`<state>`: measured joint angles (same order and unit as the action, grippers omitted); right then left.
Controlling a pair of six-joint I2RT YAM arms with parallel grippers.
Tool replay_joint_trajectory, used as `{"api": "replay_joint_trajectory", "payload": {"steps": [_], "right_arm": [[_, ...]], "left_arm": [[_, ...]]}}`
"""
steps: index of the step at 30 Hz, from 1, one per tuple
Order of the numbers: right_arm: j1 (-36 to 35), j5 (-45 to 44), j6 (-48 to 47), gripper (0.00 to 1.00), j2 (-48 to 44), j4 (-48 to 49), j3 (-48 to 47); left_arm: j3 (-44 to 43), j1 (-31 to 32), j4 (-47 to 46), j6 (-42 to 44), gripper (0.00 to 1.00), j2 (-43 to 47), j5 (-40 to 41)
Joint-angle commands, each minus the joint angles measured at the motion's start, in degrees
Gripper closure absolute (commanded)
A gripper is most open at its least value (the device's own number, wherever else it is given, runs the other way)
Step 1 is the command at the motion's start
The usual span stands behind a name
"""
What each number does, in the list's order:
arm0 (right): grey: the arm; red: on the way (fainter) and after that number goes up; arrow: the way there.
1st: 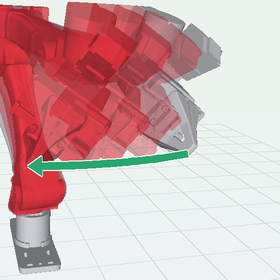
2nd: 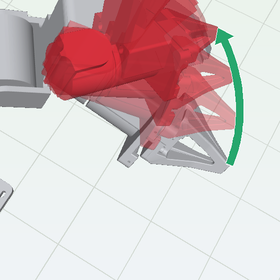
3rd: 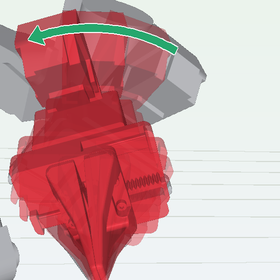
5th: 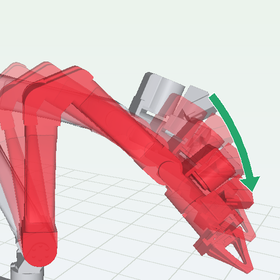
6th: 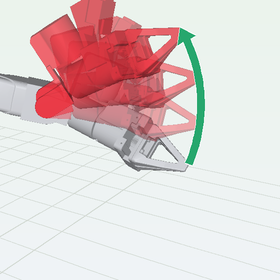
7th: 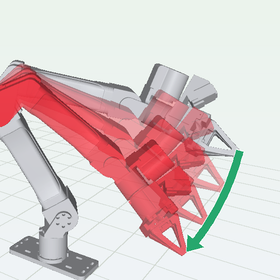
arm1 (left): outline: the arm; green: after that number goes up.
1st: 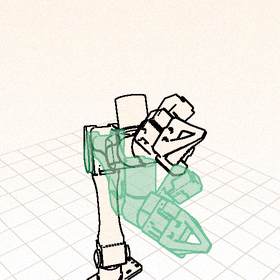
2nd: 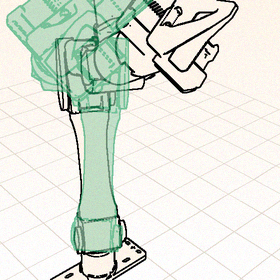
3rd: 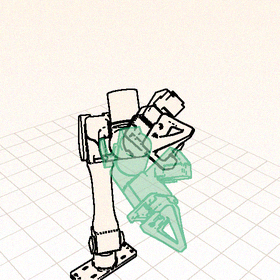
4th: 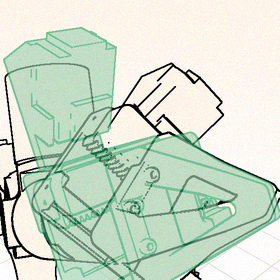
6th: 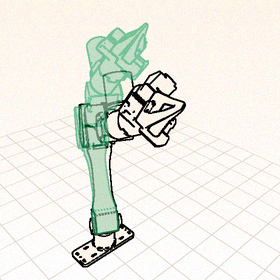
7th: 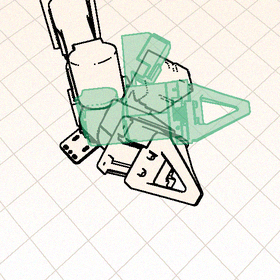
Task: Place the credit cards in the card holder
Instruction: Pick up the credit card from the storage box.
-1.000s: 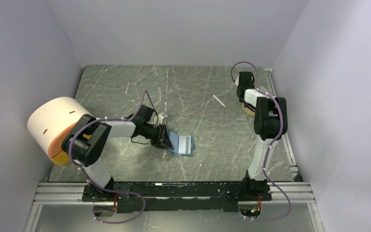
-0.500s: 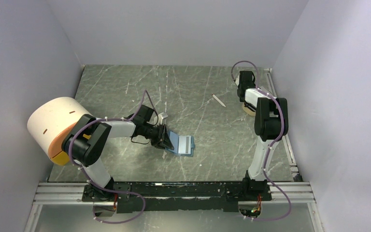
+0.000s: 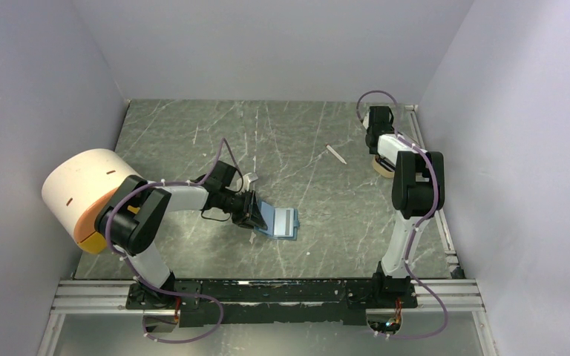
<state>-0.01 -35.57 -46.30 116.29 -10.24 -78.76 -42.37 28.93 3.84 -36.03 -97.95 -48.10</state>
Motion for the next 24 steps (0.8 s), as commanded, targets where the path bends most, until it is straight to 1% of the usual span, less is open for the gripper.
{"api": "replay_joint_trajectory", "payload": {"steps": [1, 9, 19, 24], "right_arm": [[0.19, -0.35, 0.25, 0.66, -1.98, -0.78, -1.62], [0.1, -0.55, 0.18, 0.66, -2.48, -0.7, -1.85], [-0.12, 0.43, 1.26, 0.67, -3.7, -3.35, -2.97], [-0.55, 1.03, 1.69, 0.74, -3.62, -4.68, -3.61]], "left_arm": [[-1.16, -0.03, -1.81, -0.21, 0.74, -0.2, -1.74], [-1.26, -0.02, -1.69, -0.2, 0.74, -0.39, -1.74], [-1.32, -0.02, -1.72, -0.19, 0.75, -0.46, -1.81], [-1.23, -0.03, -1.62, -0.11, 0.75, -0.4, -1.78]]}}
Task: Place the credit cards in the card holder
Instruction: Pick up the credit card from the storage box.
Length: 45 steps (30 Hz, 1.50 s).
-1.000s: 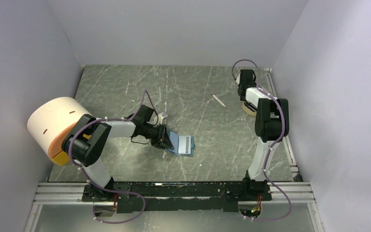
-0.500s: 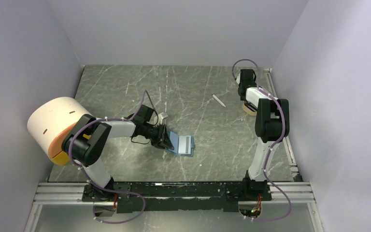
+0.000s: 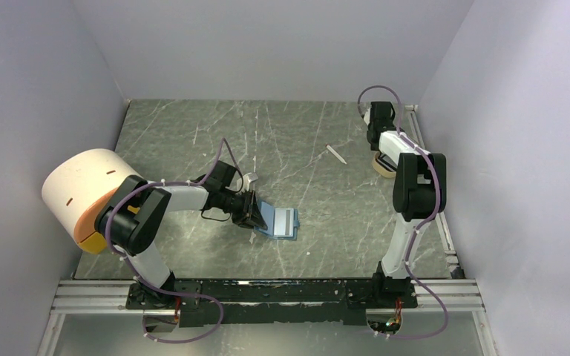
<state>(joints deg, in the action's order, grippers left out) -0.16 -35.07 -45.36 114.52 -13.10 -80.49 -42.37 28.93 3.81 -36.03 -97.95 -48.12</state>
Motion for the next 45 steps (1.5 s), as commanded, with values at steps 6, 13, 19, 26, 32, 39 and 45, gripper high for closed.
{"api": "replay_joint_trajectory", "payload": {"steps": [6, 13, 19, 26, 32, 39, 45], "right_arm": [[-0.77, 3.06, 2.56, 0.91, -2.02, -5.51, -2.46], [-5.42, 5.8, 7.62, 1.0, -6.19, -12.77, -1.12], [-11.37, 2.85, 13.92, 1.0, -9.1, -16.86, -2.57], [-16.99, 11.77, 28.23, 1.0, -13.16, -22.2, -8.3], [-19.8, 28.22, 38.69, 1.0, -22.22, -16.27, -4.63], [-20.91, 47.29, 54.39, 1.0, -33.24, -7.42, 7.74], [-21.69, 57.41, 64.25, 1.0, -40.15, 2.11, 19.87]], "left_arm": [[-1.16, -0.03, -1.57, -0.17, 0.75, -0.31, -1.76], [-0.71, -0.02, -2.53, -1.74, 0.78, -0.06, -0.84], [0.12, 0.08, -3.89, -3.08, 0.91, 0.09, -0.43], [5.47, 0.32, -17.77, -12.72, 0.91, 0.87, -3.86], [8.58, 0.74, -25.88, -18.68, 0.91, 1.09, -3.32], [9.59, 0.78, -27.49, -19.79, 0.79, 1.37, -2.14], [8.49, 0.67, -16.77, -13.83, 0.71, 5.04, 3.37]]}}
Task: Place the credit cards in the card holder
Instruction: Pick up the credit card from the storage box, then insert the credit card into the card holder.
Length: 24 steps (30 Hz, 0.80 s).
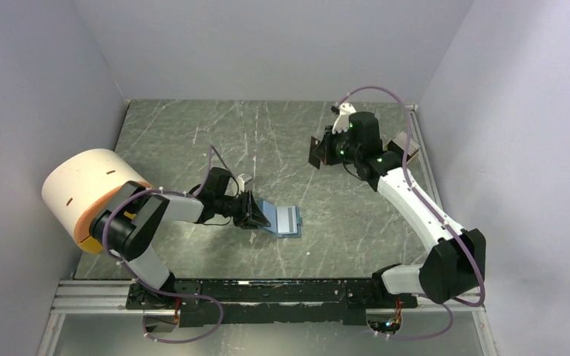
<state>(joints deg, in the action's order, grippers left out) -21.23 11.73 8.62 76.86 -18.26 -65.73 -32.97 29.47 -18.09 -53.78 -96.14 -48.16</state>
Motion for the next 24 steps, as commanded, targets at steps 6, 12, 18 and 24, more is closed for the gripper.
{"api": "replay_joint_trajectory", "payload": {"steps": [6, 12, 18, 24], "right_arm": [[-4.97, 15.61, 19.43, 1.0, -1.9, 13.5, 15.15], [-8.1, 17.2, 28.42, 1.0, 1.13, 23.29, 24.25], [-8.91, 16.83, 30.3, 1.0, 4.82, 26.57, 26.1], [-8.91, 18.02, 30.68, 1.0, 8.3, 29.47, 26.86]], "left_arm": [[0.26, 0.01, 9.71, 6.81, 0.67, 5.32, 7.84], [2.18, -0.99, 8.61, 5.97, 0.67, 5.67, 7.9], [2.45, -2.23, 10.47, 7.11, 0.67, 7.12, 8.94], [3.36, -3.61, 10.95, 7.57, 0.7, 8.25, 9.38]]}}
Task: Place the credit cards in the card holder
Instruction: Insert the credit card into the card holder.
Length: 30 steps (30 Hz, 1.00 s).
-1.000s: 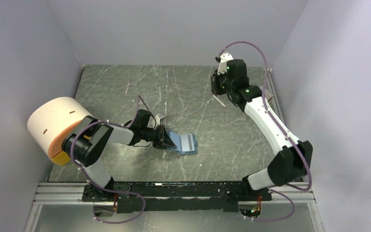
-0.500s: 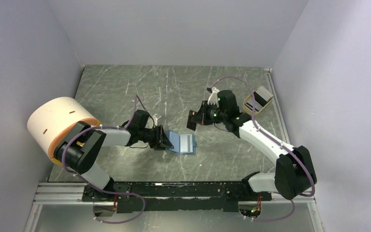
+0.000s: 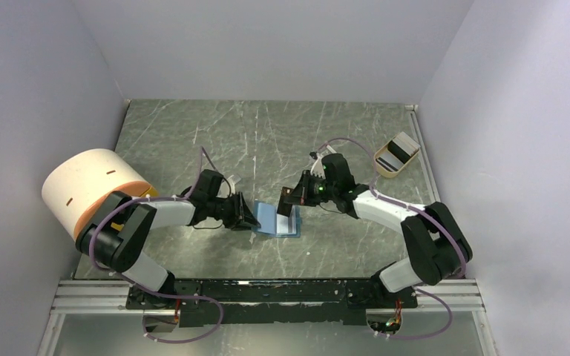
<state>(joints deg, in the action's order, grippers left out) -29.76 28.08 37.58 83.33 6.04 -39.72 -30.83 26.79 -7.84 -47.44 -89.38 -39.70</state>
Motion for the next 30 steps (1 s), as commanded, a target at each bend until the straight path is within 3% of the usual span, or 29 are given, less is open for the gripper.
{"api": "replay_joint_trajectory", "payload": {"steps": [1, 8, 30], "right_arm": [[-0.39, 2.12, 2.15, 1.0, 2.4, 6.07, 1.18], [-0.38, 1.94, 3.38, 1.0, 5.45, 9.76, 3.0], [-1.39, 4.63, 6.98, 1.0, 12.28, 16.07, 3.87]], "left_arm": [[1.47, -1.02, 0.45, 1.15, 0.72, 1.56, 0.72], [1.95, -1.55, 1.13, 1.73, 0.89, 1.32, 0.94], [2.89, -1.56, -0.34, 1.8, 0.88, -0.83, 0.95]]}}
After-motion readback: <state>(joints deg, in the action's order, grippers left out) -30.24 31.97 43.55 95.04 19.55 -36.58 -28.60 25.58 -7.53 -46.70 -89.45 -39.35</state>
